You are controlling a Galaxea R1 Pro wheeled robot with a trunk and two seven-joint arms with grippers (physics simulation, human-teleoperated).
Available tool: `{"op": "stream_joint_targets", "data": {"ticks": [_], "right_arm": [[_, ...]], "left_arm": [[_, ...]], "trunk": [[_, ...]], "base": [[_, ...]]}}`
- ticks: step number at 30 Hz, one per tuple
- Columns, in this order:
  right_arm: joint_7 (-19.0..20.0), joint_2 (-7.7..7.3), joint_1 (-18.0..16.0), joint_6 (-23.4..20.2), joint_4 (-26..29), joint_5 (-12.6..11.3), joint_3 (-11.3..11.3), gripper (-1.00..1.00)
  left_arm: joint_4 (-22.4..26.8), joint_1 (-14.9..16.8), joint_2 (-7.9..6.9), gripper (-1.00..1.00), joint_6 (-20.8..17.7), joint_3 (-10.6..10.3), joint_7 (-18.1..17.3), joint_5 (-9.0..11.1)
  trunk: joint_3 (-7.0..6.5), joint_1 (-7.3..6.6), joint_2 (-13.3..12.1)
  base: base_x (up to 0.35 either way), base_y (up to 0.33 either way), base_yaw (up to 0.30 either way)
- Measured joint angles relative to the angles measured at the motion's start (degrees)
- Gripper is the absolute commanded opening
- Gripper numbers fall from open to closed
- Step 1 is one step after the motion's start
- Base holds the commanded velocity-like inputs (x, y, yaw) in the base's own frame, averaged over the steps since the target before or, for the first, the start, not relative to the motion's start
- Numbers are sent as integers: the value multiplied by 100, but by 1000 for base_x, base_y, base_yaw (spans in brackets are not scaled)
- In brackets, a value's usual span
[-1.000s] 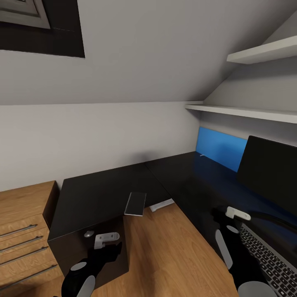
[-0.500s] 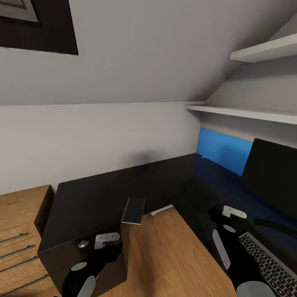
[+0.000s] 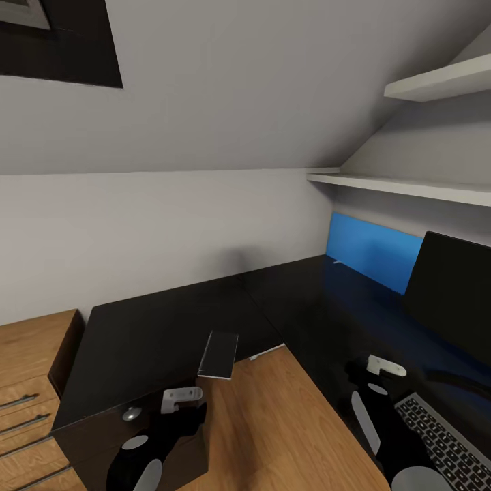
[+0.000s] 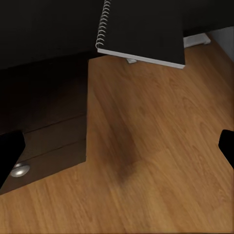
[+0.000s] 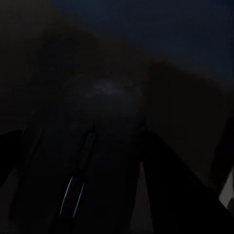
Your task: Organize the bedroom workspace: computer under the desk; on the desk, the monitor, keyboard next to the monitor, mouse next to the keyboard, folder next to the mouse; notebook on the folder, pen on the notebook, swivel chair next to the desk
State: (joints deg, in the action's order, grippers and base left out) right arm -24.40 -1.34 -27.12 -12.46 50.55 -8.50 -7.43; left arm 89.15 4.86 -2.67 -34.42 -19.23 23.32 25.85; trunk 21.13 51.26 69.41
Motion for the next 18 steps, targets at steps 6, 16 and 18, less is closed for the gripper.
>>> {"op": "stream_joint_targets", "data": {"ticks": [6, 16, 18], "right_arm": [[-5, -245, -341, 491, -973, -20, -13, -100], [-7, -303, -525, 701, -1351, -24, -13, -100], [-7, -305, -532, 707, -1390, -24, -13, -100]], "left_arm": [[-2, 0, 0, 100, 6, -78, 0, 10], [-2, -2, 0, 100, 6, -94, 0, 9], [-2, -1, 0, 100, 6, -94, 0, 9]], "trunk": [[0, 0, 0], [0, 0, 0], [0, 0, 0]], "base": [[4, -1, 0], [0, 0, 0], [0, 0, 0]]}}
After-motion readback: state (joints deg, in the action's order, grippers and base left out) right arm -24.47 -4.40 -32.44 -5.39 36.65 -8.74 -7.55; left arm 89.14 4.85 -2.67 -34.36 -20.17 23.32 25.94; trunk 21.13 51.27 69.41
